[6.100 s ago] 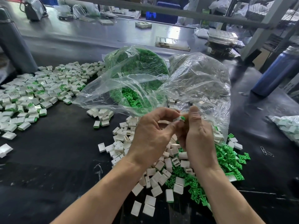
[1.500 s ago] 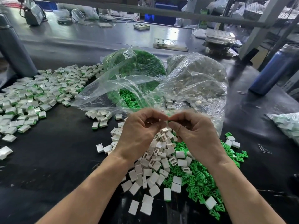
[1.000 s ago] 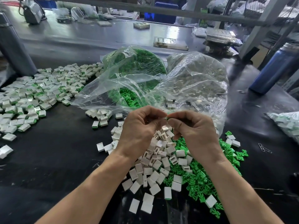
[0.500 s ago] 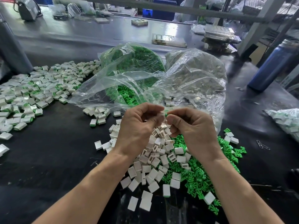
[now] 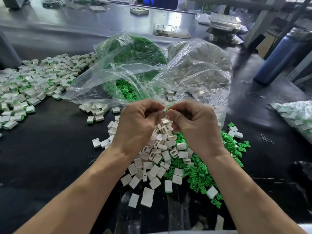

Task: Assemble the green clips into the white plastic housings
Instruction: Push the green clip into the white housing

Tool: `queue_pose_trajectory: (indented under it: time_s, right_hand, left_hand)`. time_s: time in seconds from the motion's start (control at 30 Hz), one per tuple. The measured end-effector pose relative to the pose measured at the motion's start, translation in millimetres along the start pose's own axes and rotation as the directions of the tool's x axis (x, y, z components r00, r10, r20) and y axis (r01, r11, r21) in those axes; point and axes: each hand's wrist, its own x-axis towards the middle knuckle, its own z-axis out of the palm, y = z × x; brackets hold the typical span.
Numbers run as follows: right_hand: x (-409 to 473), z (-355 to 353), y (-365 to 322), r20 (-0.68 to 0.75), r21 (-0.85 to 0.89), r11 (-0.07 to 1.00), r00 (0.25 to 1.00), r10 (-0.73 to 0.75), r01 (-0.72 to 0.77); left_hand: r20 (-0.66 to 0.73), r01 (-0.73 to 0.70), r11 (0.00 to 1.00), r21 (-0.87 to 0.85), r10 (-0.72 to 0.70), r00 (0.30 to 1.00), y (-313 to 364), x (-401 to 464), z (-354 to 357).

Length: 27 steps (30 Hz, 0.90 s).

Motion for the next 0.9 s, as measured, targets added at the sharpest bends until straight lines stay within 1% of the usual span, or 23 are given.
queue_pose_trajectory:
  time_s: [0.17,0.3,0.33,0.43,0.6,0.7,0.8,0.9]
  right_hand:
    - [0.1,-1.3,-3.5,0.006,-0.036,0.999,1.0,-0.006,0.006]
    - [-0.7,-5.1,-6.3,0.044,-0.011,1.0,0.999,0.006,-0.006]
    - [-0.7,-5.8,-7.1,0.047,0.007,1.0,0.999,0.014,-0.014]
    - [-0.9,-5.9,-9.0,0.033,0.136,0.988,0.998,0.062,-0.066]
    - [0.5,-5.1,-8.4,0.021,0.258,0.96,0.994,0.11,-0.111]
    - [1.0,-5.8,-7.1,0.043,0.314,0.939,0.99,0.133,-0.139]
    - [1.6,-7.9,-8.6,0.1,0.377,0.911,0.985,0.142,-0.169]
    - [1.7,-8.3,-9.7,0.121,0.395,0.894,0.977,0.178,-0.212]
  left_hand:
    - [-0.007,-0.023,0.999,0.047,0.024,1.0,1.8,-0.5,0.5]
    - [0.009,-0.031,0.997,0.074,0.031,0.999,4.4,-0.8,-0.3]
    - [0.008,-0.034,0.996,0.08,0.033,0.999,4.6,-0.6,0.0]
    - [-0.008,-0.019,0.999,0.043,0.02,1.0,4.8,0.0,1.2]
    - [0.003,0.02,0.999,-0.03,-0.02,1.0,5.0,-0.8,4.5]
    - [0.01,0.038,0.996,-0.074,-0.038,0.999,5.8,-1.2,5.2]
    - [0.014,0.07,0.988,-0.138,-0.068,0.998,7.8,-1.4,5.3]
    - [0.014,0.067,0.995,-0.078,-0.066,0.998,7.5,-0.3,4.8]
